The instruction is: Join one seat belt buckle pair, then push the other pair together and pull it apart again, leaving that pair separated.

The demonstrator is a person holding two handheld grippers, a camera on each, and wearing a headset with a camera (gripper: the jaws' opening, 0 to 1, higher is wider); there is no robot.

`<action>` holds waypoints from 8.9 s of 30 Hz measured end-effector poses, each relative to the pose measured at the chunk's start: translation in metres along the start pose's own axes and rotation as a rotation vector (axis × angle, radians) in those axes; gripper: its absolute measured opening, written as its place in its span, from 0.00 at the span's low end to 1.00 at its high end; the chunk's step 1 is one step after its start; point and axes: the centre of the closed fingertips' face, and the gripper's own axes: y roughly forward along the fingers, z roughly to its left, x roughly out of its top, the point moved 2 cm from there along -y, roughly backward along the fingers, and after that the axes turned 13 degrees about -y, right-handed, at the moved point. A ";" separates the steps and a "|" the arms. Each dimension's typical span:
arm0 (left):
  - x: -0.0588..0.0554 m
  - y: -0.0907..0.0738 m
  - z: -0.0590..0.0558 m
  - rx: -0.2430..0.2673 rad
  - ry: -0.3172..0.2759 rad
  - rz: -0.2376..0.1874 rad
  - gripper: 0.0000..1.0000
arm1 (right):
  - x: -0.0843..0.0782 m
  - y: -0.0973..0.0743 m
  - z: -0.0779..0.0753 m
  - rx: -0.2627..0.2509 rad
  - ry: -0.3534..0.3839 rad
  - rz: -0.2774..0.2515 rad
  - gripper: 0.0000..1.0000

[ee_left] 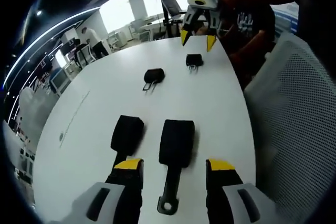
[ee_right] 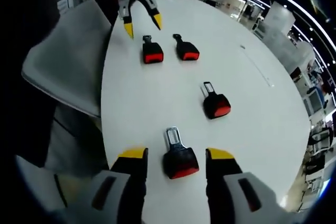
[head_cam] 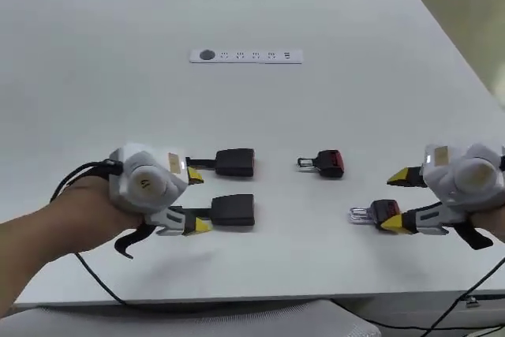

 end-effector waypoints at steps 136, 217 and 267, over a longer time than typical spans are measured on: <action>-0.011 0.041 0.003 -0.043 0.067 0.178 0.31 | 0.078 0.096 0.003 0.168 -0.048 -0.060 0.35; -0.008 0.045 0.003 -0.094 0.133 0.227 0.30 | 0.129 0.120 0.002 0.204 -0.170 -0.073 0.32; -0.009 0.045 0.002 -0.097 0.119 0.225 0.30 | 0.141 0.125 0.001 0.188 -0.171 -0.097 0.32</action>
